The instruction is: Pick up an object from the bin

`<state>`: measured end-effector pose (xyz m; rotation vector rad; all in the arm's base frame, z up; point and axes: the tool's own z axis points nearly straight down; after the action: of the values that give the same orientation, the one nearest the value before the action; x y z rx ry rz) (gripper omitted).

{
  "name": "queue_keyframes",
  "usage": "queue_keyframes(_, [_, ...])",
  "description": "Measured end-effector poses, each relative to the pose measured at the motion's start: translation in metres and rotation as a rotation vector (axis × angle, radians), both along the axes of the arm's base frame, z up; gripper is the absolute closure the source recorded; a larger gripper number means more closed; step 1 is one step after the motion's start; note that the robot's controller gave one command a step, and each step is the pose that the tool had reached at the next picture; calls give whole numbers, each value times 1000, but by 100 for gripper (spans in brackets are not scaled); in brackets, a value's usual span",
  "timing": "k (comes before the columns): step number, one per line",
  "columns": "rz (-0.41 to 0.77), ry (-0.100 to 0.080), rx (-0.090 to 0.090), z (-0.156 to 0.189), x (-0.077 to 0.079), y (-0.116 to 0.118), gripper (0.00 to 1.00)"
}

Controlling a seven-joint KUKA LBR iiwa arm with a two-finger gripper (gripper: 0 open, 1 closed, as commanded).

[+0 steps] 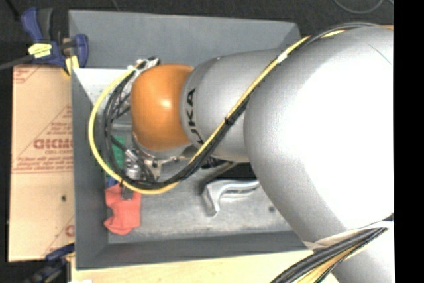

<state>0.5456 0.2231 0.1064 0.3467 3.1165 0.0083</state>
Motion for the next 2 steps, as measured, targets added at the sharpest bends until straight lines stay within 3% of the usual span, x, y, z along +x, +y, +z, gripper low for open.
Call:
queue_keyframes(1, [55, 0, -1, 86, 1, -19, 100])
queue_keyframes(2, [55, 0, -1, 86, 1, -19, 100])
